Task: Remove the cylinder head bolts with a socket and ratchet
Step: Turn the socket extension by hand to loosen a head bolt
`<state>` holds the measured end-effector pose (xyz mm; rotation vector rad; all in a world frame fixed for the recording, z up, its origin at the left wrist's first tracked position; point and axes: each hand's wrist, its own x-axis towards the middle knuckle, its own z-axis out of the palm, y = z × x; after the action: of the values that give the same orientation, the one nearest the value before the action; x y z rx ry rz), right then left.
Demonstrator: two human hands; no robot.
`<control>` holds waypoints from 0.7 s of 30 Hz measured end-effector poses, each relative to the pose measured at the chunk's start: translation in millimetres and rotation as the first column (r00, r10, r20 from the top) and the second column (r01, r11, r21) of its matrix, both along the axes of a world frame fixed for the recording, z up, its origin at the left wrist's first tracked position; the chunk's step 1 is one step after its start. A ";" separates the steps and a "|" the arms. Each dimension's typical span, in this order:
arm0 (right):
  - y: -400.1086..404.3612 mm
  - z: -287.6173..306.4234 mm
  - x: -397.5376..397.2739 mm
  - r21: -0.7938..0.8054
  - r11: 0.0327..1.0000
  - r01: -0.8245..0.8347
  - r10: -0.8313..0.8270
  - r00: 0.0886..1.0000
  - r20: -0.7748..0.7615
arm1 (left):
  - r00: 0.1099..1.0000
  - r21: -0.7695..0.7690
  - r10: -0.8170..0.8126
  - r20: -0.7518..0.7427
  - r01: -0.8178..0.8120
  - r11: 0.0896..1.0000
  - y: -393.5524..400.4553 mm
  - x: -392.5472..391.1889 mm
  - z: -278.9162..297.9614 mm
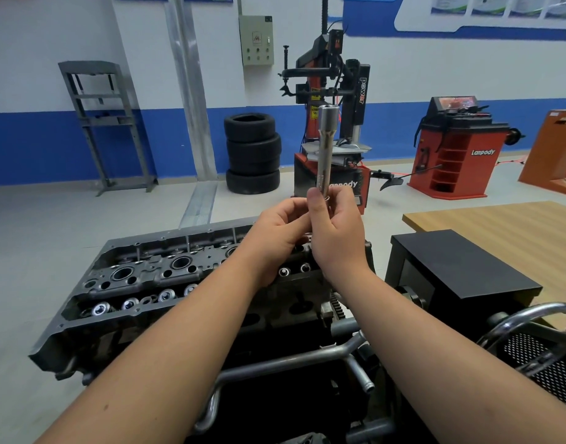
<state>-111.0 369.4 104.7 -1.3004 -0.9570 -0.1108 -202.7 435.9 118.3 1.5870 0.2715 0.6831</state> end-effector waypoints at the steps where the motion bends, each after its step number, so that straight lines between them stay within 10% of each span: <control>1: 0.1 -0.1 0.2 -0.005 1.000 -0.001 0.001 1.000 0.001 | 1.000 -0.001 -0.013 -0.006 0.013 1.000 -0.4 -0.1 0.2; 21: 1.6 1.3 -0.8 0.002 1.000 -0.020 0.020 0.999 -0.033 | 1.000 0.014 -0.016 -0.012 0.017 1.000 1.5 -0.3 -0.8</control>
<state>-111.8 371.1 106.0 -1.2876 -0.9416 -0.0745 -203.1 437.5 117.5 1.6053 0.2631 0.6638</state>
